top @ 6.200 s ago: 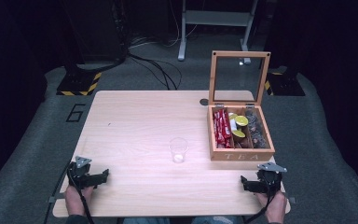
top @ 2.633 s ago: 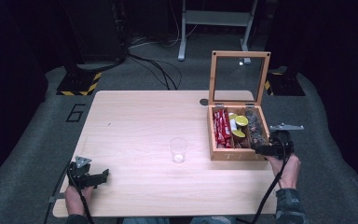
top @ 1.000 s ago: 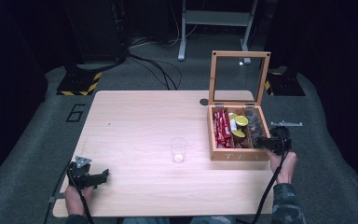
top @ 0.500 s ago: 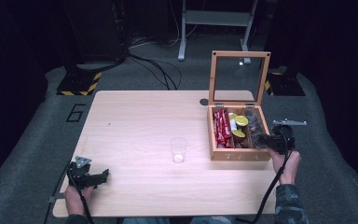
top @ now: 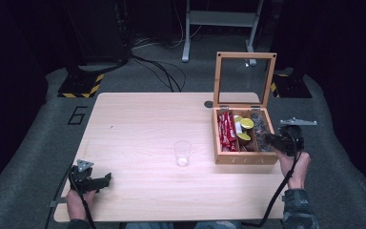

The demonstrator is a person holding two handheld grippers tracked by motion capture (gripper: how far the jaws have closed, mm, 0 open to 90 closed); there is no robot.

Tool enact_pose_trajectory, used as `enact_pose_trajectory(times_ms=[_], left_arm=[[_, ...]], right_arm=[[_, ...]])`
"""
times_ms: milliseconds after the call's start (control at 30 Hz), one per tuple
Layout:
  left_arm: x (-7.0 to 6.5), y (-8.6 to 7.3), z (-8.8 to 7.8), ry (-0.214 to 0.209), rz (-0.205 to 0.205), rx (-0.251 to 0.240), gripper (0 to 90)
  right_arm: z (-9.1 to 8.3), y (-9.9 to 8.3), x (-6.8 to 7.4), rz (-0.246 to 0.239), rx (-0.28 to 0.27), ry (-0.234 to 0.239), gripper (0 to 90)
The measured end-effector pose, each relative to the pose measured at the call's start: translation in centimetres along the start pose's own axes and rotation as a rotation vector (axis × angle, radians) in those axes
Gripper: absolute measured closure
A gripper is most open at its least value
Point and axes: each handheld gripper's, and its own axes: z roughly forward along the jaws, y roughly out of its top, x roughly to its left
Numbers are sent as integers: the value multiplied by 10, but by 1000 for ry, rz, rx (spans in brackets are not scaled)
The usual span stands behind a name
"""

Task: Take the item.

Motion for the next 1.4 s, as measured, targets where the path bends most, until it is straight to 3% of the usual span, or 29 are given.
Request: enact_pose_trajectory(times_ms=[400, 700, 1400], left_arm=[[0, 0, 0, -6, 2, 6, 19], [0, 0, 0, -5, 1, 6, 20], [0, 0, 0, -1, 0, 0, 20]], right_arm=[[-9, 13, 23, -58, -22, 34, 858], [-16, 25, 48, -125, -36, 65, 858], [-12, 43, 91, -213, -45, 141, 858]])
